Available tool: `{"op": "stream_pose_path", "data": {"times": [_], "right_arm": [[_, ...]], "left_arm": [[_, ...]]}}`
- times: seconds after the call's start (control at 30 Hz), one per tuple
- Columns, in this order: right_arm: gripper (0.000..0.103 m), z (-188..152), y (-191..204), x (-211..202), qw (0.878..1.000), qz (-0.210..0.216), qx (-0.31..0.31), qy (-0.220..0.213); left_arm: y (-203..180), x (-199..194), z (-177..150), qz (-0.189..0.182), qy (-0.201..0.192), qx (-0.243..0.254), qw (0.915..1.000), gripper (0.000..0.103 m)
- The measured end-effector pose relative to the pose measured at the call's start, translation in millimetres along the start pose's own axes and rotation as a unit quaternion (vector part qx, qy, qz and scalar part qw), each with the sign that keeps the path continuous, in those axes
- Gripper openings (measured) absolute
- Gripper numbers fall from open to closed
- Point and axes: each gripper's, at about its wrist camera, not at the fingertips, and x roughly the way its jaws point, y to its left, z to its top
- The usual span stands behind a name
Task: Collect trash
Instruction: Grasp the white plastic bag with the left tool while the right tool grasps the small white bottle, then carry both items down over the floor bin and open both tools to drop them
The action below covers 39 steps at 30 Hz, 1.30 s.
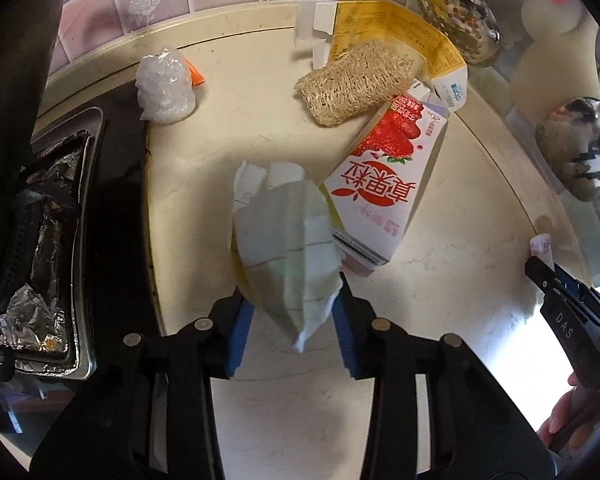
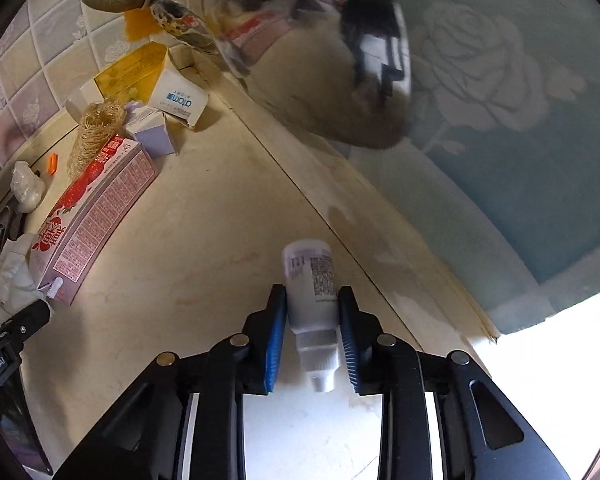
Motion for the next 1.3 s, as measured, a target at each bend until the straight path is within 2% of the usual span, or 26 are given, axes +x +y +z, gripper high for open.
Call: {"op": "stream_pose_path", "data": {"times": [0.23, 0.4, 0.57, 0.73, 0.9, 1.3], "right_arm": [[0.024, -9.2, 13.8, -2.6, 1.000, 0.015, -0.021, -0.010], [0.024, -20.8, 25.0, -15.9, 0.998, 0.034, -0.037, -0.023], [0.024, -37.7, 29.6, -43.3, 0.996, 0.077, -0.033, -0.040], [0.024, -54.2, 24.3, -77.2, 0.988, 0.140, -0.008, -0.070], [0.024, -65.8, 23.3, -102.2, 0.981, 0.171, 0.004, -0.094], [0.024, -110.5, 34.8, -169.4, 0.978, 0.167, -0.027, -0.119]], "left_arm": [[-2.5, -7.7, -6.8, 0.001, -0.007, 0.001, 1.0000, 0.030], [-11.3, -23.5, -19.7, 0.006, -0.022, 0.022, 0.9995, 0.029], [-17.9, -44.6, -33.9, -0.006, -0.033, 0.038, 0.9987, 0.029], [-19.9, -68.6, -50.6, -0.024, -0.046, 0.046, 0.9976, 0.029], [-13.9, -88.5, -66.1, -0.044, -0.055, 0.042, 0.9966, 0.029], [11.0, -142.4, -111.1, -0.065, -0.071, 0.048, 0.9942, 0.029]]}}
